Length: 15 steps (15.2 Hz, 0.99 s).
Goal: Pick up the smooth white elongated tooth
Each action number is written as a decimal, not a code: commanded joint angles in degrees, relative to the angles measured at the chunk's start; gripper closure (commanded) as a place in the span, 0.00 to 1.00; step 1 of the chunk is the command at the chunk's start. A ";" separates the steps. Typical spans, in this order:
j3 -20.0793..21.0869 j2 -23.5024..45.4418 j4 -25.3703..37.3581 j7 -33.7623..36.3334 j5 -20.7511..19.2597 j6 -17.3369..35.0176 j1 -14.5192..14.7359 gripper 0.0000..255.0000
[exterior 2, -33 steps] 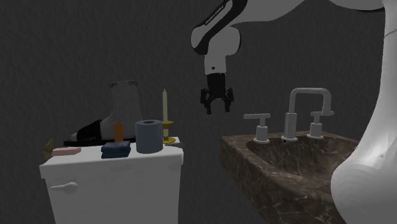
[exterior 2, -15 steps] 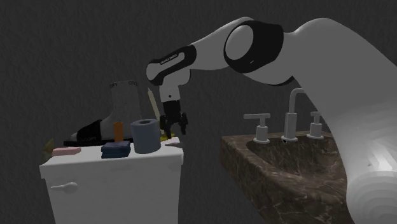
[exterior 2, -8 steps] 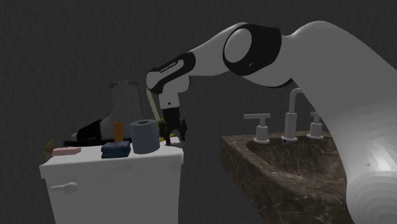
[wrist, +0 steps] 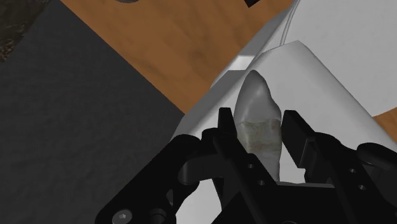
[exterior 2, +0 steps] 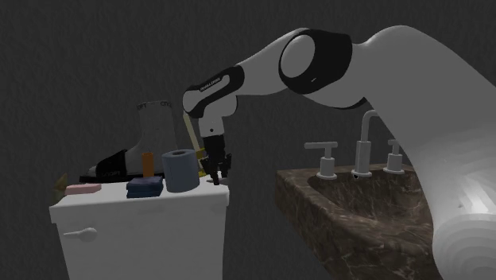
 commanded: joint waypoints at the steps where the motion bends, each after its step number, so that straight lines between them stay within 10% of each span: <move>1: 0.00 0.00 -0.01 0.00 0.00 0.00 0.00 1.00; 15: 0.13 -0.27 9.63 -0.86 0.25 -9.72 1.12 1.00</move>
